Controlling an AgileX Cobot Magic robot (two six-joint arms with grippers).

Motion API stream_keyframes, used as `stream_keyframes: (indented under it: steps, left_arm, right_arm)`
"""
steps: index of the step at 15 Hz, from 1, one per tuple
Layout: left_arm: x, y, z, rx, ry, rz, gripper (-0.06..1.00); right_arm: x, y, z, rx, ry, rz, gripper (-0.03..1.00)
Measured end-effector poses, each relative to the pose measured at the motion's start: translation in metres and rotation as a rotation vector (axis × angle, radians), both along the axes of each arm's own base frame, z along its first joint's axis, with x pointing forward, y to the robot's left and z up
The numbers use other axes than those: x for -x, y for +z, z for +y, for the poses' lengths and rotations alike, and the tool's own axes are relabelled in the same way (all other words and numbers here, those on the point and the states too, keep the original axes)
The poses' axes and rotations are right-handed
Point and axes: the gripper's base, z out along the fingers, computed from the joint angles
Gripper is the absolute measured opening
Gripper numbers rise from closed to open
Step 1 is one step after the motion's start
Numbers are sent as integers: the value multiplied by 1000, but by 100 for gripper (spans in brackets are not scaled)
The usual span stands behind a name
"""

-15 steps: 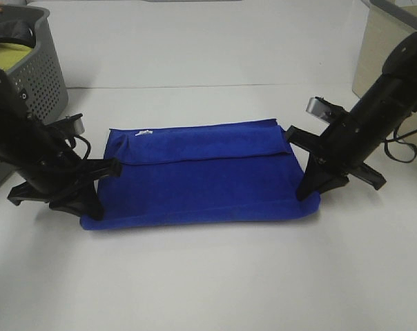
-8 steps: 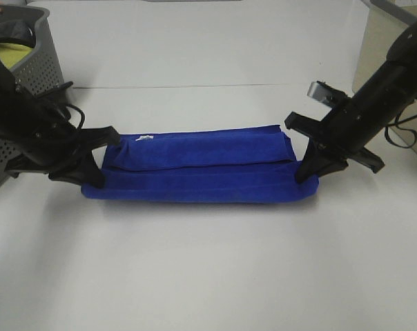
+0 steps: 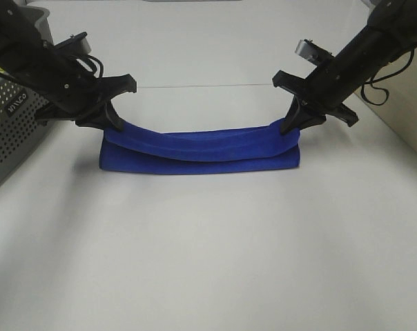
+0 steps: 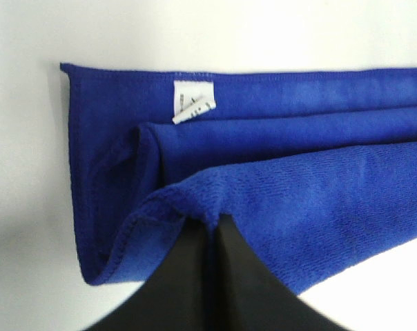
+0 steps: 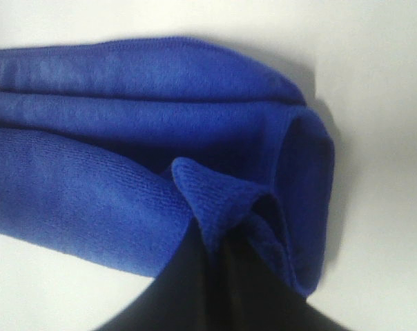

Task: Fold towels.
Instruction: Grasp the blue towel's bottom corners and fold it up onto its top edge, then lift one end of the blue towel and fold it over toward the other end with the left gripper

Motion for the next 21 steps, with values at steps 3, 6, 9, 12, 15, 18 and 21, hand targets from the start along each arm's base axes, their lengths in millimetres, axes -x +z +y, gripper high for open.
stream_keyframes:
  steps: [3,6,9,12,15,18,21]
  left_arm:
    - [-16,-14,18,1,83,-7,1]
    - [-18,-26,19,-4,91,11,1]
    - [-18,-37,16,-7,85,34,2]
    - [-19,-37,16,-6,84,33,30]
    - [-18,-37,16,-7,80,38,71]
    - [-16,-37,17,-40,45,45,81]
    - [-16,-41,17,-46,44,50,81]
  right_arm:
    - [-19,-15,2,-2,-1,-18,0]
    - [-26,-22,1,5,-22,-45,0]
    - [-26,-32,1,2,-41,-12,5]
    - [-24,-30,2,-3,-35,6,51]
    - [-22,-8,1,3,-17,-22,78]
    - [-19,26,-3,42,8,-90,80]
    - [-18,26,-4,59,18,-90,80]
